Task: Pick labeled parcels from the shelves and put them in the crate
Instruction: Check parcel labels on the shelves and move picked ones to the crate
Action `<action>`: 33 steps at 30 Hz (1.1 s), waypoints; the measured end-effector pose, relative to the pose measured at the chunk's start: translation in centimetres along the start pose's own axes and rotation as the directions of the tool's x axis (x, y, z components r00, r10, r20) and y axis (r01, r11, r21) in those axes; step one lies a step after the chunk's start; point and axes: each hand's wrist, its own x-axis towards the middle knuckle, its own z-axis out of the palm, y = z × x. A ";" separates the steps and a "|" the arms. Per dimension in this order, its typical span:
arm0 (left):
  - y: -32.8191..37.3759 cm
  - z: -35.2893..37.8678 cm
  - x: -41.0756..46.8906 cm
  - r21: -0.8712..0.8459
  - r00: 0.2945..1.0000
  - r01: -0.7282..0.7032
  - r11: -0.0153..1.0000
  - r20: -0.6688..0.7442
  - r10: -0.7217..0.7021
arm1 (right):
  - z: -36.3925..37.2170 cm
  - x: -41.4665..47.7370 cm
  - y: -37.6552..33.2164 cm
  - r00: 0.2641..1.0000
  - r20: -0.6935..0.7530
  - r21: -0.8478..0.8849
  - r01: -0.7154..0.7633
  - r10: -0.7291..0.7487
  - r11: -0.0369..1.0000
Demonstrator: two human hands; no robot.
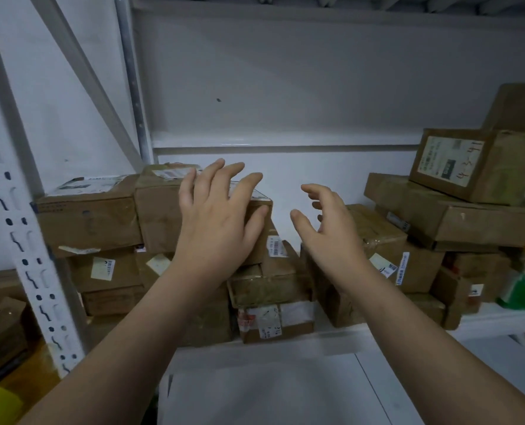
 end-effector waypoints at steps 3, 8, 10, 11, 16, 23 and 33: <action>3.1 1.5 0.0 -0.097 0.999 -0.032 0.995 -0.007 0.031 | -3.1 -0.8 2.1 0.999 -0.027 -0.095 0.015 -0.017 0.995; 7.4 5.6 -1.2 -0.147 0.994 -0.046 0.988 0.089 0.059 | -8.0 -1.7 6.7 0.995 -0.045 -0.315 -0.103 0.094 0.943; 8.0 7.1 -2.2 -0.167 0.990 -0.009 0.986 0.138 0.032 | -8.9 -2.0 8.4 0.983 0.007 -0.372 -0.166 0.182 0.913; 8.1 7.7 -2.8 -0.181 0.985 0.021 0.983 0.171 0.010 | -9.0 -2.2 9.0 0.975 0.044 -0.397 -0.184 0.219 0.899; 9.2 9.7 -4.0 -0.188 0.962 0.080 0.979 0.272 -0.027 | -7.6 -1.7 10.6 0.937 0.155 -0.518 -0.193 0.313 0.834; 10.0 11.4 -3.6 -0.192 0.962 0.044 0.980 0.272 0.010 | -5.7 2.3 10.4 0.913 0.096 -0.703 -0.220 0.397 0.677; 11.5 11.6 -3.6 -0.439 0.953 0.251 0.863 0.267 -0.141 | -7.7 -1.6 10.4 0.952 -0.091 0.302 -0.252 0.291 0.919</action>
